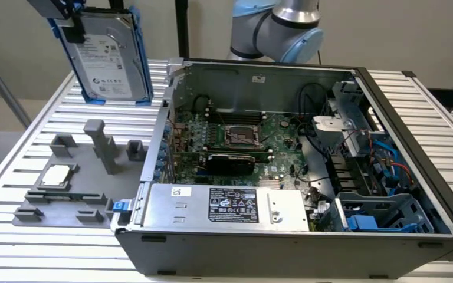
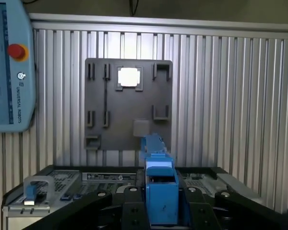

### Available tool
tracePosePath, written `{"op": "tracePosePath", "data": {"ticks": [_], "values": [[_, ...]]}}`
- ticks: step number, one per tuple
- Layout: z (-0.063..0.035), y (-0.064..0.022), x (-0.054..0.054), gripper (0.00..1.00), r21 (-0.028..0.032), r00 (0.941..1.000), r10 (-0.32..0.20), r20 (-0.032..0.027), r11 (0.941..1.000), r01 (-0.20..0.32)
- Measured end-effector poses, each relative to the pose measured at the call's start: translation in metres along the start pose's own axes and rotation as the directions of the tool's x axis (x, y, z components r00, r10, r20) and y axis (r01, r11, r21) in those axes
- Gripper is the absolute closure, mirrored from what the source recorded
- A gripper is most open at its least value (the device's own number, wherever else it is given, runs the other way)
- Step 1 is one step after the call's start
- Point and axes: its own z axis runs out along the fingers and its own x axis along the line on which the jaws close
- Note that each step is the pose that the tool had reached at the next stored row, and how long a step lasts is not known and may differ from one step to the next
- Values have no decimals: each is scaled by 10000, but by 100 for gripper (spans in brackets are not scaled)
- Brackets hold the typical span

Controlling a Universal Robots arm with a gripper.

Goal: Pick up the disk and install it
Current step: 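Pick up the disk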

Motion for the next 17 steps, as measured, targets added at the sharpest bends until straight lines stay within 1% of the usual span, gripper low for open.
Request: {"op": "tracePosePath", "data": {"ticks": [4, 8, 17], "values": [[-38, -156, 86, 100, -1, 10000, 0, 0, 10000, 0], [-60, -333, 167, 100, -1, 10000, 0, -1, 10000, 0], [-82, -740, 331, 100, 0, 10000, 0, 1, 10000, 0]]}}
